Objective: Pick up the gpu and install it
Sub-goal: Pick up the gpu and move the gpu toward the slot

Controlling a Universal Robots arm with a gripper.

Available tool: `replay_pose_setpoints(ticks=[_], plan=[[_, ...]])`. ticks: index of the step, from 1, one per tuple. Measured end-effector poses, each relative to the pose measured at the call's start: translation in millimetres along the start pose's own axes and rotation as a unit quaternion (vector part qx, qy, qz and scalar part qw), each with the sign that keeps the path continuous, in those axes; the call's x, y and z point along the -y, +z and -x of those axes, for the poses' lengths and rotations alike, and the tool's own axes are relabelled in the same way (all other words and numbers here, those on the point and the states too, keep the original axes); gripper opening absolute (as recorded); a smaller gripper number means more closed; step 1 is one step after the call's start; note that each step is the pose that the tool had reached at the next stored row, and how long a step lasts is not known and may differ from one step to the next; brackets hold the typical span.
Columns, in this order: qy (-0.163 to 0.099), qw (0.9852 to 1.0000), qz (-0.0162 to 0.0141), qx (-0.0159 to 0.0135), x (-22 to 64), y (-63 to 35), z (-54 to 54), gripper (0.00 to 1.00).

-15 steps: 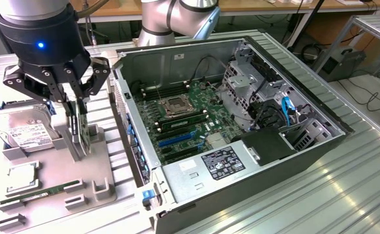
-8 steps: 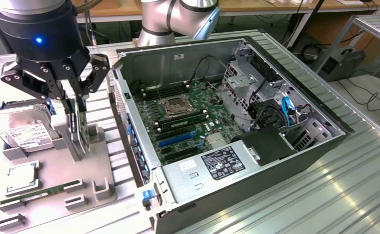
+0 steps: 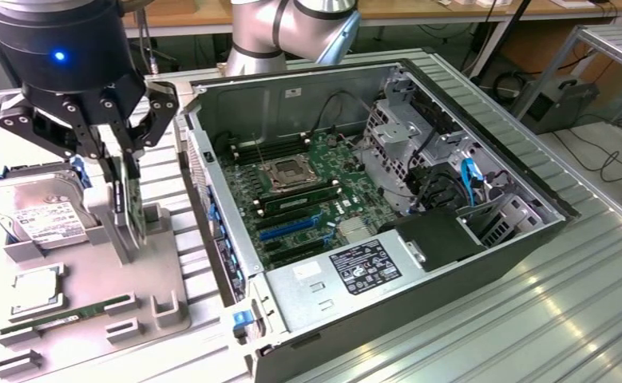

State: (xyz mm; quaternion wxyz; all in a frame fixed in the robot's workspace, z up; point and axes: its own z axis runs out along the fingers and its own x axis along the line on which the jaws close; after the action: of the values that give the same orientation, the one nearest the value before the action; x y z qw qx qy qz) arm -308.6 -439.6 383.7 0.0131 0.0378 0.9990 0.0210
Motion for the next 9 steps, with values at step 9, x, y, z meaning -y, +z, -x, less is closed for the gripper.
replay_pose_setpoints(ticks=[9], plan=[[0.000,1.0000,0.0000,0.0001,-0.5,-9.7,0.2,0.26]])
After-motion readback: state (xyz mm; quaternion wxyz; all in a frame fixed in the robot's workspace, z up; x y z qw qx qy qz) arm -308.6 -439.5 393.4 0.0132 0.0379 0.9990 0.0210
